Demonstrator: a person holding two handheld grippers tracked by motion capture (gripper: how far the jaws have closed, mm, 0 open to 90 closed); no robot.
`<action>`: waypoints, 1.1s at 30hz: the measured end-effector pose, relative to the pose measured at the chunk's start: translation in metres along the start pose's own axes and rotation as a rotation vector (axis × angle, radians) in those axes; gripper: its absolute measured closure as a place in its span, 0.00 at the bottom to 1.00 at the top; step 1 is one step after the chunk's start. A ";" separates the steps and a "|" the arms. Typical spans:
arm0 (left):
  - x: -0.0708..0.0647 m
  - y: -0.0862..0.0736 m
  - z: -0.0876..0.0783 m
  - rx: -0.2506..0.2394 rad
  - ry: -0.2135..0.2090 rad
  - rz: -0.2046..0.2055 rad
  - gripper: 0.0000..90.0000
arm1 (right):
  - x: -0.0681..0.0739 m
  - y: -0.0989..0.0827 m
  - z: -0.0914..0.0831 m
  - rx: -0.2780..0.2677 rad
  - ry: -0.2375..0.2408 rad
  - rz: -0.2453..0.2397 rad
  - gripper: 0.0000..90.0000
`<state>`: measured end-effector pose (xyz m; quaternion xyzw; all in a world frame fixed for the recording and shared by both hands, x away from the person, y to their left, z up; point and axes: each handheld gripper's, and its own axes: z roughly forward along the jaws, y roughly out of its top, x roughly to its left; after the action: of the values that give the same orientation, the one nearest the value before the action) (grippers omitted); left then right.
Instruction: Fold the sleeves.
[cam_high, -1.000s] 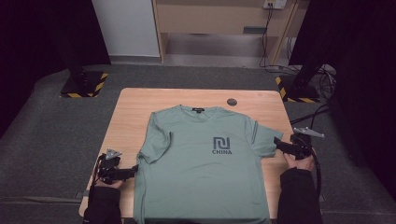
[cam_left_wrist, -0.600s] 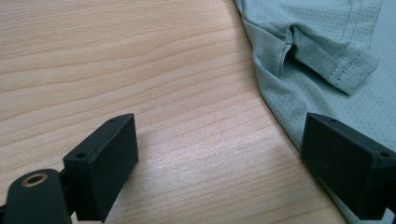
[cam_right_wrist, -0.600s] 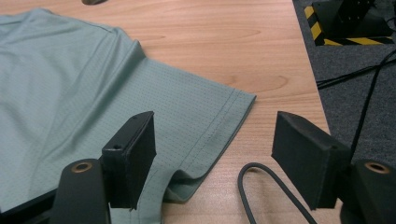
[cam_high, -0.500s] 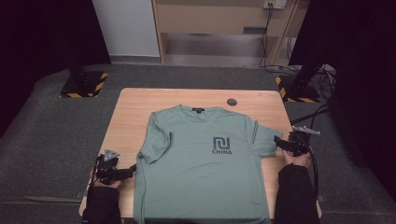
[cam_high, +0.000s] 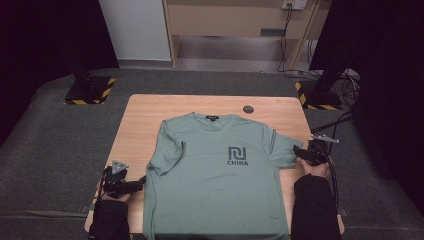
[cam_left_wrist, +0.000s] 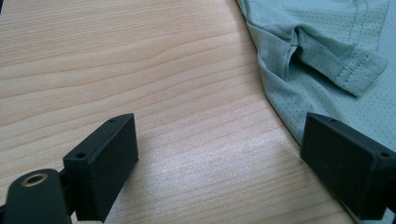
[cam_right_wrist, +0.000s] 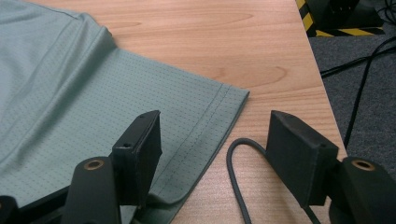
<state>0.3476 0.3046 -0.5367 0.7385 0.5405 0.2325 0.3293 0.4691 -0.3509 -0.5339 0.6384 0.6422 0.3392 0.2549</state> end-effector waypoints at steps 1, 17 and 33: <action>0.000 0.000 0.000 0.000 0.001 0.001 0.11 | 0.000 0.000 0.001 0.001 -0.004 0.000 0.39; 0.000 0.000 0.000 -0.004 0.004 0.002 0.11 | 0.012 0.004 0.014 -0.004 -0.062 -0.058 0.59; -0.002 0.000 0.001 -0.001 0.012 0.007 0.11 | 0.014 0.003 0.014 -0.017 -0.037 -0.054 0.88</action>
<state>0.3475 0.3030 -0.5375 0.7388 0.5396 0.2384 0.3258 0.4808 -0.3356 -0.5389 0.6249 0.6513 0.3258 0.2812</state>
